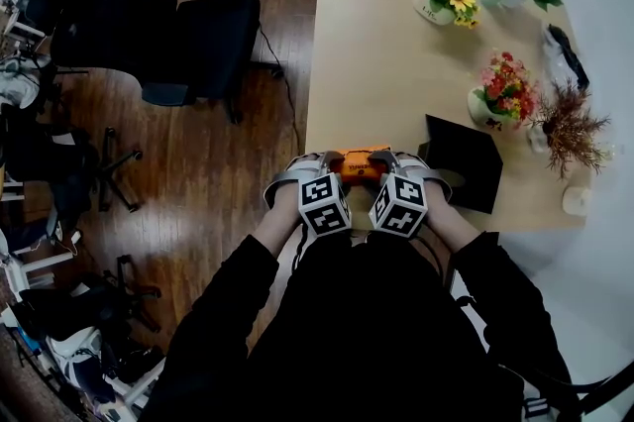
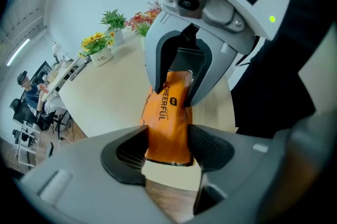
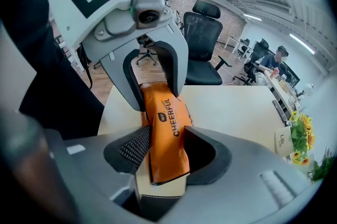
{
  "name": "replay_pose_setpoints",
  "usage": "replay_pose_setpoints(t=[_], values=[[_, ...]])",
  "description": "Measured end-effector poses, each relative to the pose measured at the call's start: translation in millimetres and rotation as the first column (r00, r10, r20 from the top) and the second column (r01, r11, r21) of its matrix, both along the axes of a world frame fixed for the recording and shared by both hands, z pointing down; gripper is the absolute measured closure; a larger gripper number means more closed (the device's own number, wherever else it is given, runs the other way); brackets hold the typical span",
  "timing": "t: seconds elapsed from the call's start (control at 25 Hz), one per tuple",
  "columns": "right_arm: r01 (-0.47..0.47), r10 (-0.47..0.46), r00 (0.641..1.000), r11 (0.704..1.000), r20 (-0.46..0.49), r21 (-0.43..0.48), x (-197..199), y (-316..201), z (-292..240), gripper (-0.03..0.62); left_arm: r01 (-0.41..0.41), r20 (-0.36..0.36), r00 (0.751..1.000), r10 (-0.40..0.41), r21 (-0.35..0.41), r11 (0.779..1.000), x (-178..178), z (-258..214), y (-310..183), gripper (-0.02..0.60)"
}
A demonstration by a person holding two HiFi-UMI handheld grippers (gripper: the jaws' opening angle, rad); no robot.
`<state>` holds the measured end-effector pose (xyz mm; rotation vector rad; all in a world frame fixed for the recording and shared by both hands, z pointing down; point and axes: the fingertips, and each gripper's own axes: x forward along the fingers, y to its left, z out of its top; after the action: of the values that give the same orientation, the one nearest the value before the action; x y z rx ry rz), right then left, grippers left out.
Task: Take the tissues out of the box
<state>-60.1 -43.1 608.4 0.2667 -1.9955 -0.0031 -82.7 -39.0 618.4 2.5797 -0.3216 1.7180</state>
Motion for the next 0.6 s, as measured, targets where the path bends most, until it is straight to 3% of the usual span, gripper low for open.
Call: replay_pose_setpoints(t=[0.12, 0.44, 0.6], values=[[0.006, -0.006, 1.0, 1.0, -0.004, 0.001, 0.2, -0.8, 3.1, 0.387, 0.019, -0.049, 0.999, -0.02, -0.01, 1.0, 0.1, 2.3, -1.0, 0.351], [0.009, -0.011, 0.999, 0.999, -0.042, -0.036, 0.0, -0.8, 5.3, 0.376, 0.031, -0.091, 0.995, -0.031, -0.002, 1.0, 0.9, 2.4, -1.8, 0.336], [-0.003, 0.002, 1.0, 0.999, -0.023, -0.037, 1.3, -1.2, 0.2, 0.354, 0.068, -0.145, 0.987, -0.071, -0.021, 0.997, -2.5, -5.9, -1.9, 0.297]])
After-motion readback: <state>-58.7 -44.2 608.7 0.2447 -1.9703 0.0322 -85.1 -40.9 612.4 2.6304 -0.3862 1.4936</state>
